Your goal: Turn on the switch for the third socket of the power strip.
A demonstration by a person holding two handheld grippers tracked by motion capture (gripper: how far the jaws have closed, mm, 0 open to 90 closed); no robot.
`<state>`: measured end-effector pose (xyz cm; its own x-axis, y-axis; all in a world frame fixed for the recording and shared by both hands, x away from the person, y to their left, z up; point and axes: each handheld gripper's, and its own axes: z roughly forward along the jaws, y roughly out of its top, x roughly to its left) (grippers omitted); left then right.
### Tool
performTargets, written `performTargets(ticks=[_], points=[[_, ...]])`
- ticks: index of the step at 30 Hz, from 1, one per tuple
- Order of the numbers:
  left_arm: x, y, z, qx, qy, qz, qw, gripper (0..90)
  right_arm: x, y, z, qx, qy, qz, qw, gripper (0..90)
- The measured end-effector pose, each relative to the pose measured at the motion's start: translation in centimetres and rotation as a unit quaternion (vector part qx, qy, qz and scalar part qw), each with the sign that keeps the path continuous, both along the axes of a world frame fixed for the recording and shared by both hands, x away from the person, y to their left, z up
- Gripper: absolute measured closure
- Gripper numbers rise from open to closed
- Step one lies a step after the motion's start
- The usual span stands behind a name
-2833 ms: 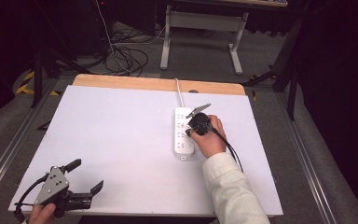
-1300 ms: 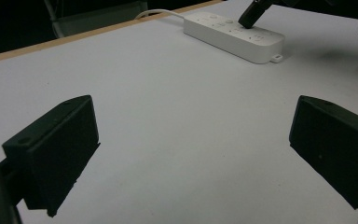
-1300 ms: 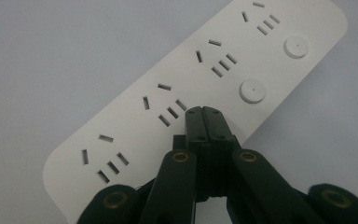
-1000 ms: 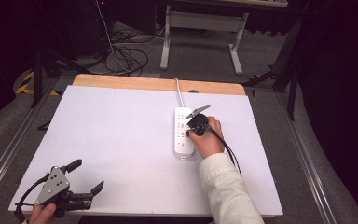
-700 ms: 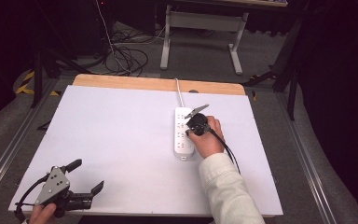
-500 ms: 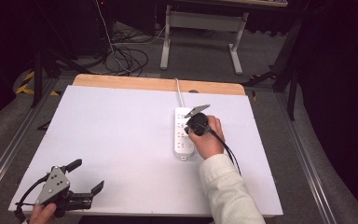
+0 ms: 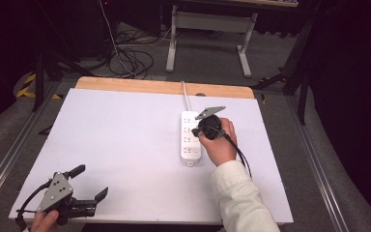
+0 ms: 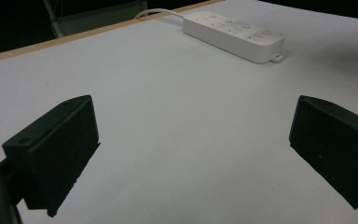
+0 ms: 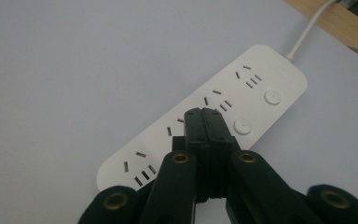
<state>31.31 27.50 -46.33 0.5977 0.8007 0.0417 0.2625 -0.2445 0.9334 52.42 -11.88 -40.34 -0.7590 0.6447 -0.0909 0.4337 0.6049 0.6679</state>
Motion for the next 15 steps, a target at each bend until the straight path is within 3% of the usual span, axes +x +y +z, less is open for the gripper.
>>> performTargets(ticks=[15], points=[[0.1, 0.0, 0.0, 0.002, 0.0, 0.0, 1.0, 1.7, -0.9, -0.4, 1.4, 0.022, -0.021, -0.007, 0.9995, 90.0]])
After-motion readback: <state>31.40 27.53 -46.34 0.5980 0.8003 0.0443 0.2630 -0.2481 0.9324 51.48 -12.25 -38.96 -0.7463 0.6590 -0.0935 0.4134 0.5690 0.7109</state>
